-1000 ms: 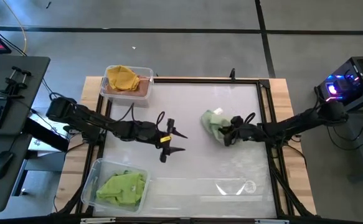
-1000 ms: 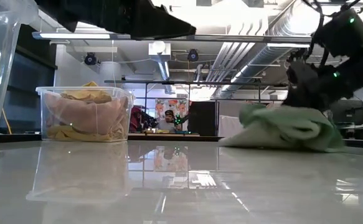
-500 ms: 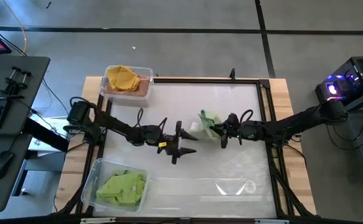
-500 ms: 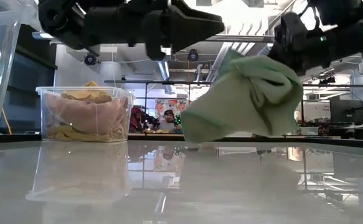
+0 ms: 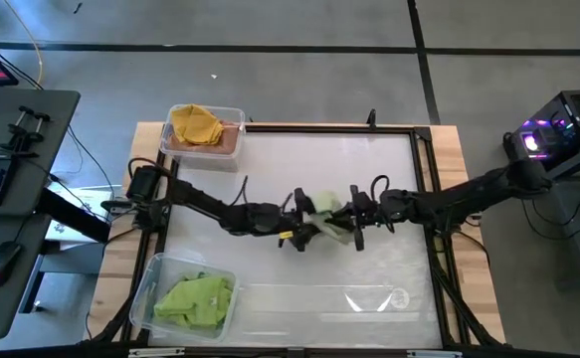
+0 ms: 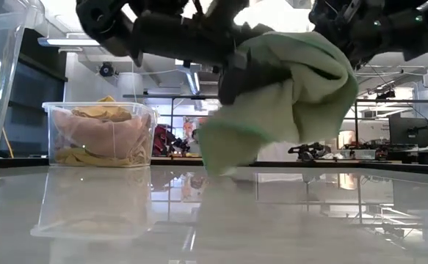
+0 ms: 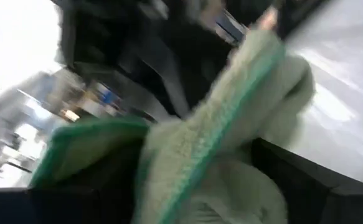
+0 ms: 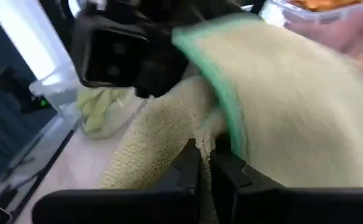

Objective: Sort towels by color in basket
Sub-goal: Put the green towel into the bottom transparent bin

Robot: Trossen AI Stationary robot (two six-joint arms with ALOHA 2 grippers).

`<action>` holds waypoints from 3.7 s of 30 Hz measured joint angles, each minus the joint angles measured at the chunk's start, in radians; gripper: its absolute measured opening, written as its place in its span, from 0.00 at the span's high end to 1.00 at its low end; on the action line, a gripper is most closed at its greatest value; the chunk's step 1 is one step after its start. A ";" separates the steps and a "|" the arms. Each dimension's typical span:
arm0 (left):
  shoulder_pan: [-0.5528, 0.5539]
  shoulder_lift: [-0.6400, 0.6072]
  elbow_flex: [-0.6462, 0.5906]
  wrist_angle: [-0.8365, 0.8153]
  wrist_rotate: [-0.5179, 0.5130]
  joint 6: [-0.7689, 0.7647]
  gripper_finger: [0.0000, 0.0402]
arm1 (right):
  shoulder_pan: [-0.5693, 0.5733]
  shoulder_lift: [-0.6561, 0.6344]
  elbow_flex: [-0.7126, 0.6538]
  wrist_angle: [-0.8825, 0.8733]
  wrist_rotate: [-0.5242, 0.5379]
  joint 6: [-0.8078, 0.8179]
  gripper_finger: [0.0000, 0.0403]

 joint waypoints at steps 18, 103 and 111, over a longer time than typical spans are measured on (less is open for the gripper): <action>-0.091 -0.093 0.042 -0.440 -0.081 -0.268 0.91 | 0.028 -0.014 0.222 -0.368 -0.008 -0.156 0.74; -0.878 -0.683 0.363 -2.031 0.436 -2.819 0.54 | 0.143 0.011 0.239 -0.375 0.204 -0.346 0.73; -0.900 -0.665 0.377 -1.850 0.431 -2.830 0.54 | 0.143 0.011 0.239 -0.374 0.204 -0.345 0.73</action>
